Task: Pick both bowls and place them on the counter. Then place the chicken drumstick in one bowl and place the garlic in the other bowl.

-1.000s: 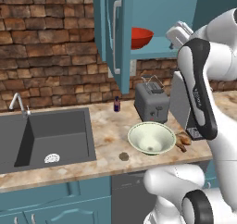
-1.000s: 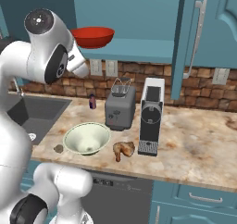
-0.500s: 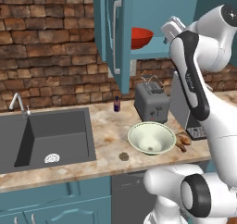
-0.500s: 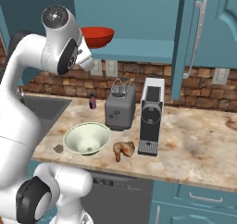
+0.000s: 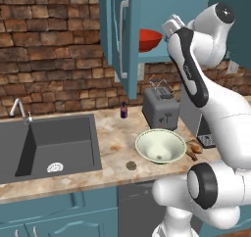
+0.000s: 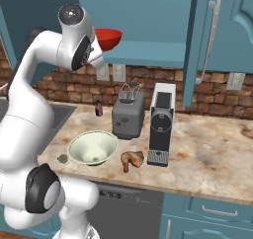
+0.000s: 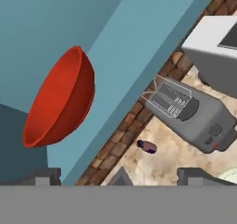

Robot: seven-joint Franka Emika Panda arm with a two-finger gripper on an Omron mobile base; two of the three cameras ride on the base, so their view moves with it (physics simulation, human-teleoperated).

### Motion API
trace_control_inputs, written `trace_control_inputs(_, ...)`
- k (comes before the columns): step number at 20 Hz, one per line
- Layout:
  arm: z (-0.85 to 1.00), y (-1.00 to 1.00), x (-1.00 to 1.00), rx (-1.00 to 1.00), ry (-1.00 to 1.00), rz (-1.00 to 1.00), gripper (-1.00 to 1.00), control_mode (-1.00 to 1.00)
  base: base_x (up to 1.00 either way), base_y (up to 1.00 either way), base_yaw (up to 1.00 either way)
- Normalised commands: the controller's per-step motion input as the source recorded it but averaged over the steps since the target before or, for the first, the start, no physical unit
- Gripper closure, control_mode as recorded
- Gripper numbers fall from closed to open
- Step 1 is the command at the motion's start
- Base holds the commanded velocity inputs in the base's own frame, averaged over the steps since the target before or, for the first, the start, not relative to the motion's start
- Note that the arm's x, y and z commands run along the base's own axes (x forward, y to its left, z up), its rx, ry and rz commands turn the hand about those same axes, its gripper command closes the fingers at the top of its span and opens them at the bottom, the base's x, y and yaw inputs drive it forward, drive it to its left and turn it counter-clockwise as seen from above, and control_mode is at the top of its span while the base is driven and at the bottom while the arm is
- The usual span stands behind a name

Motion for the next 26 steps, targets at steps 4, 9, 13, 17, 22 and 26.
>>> trace_control_inputs(4,0.00,0.06,0.59,0.01,0.04,-0.02,-1.00,-1.00,0.00,0.00,0.00)
trace_control_inputs(9,0.00,0.03,0.56,0.01,0.03,0.00,-1.00,-1.00,0.00,0.00,0.00)
trace_control_inputs(13,0.00,0.01,0.53,0.01,0.06,0.00,-1.00,-1.00,0.00,0.00,0.00)
trace_control_inputs(17,0.00,0.03,0.45,0.00,0.09,0.00,-1.00,-1.00,0.00,0.00,0.00)
trace_control_inputs(22,-0.03,0.03,0.42,0.00,0.09,0.00,-1.00,-1.00,0.00,0.00,0.00)
trace_control_inputs(26,-0.13,0.02,0.33,0.00,0.06,0.00,-1.00,-1.00,0.00,0.00,0.00)
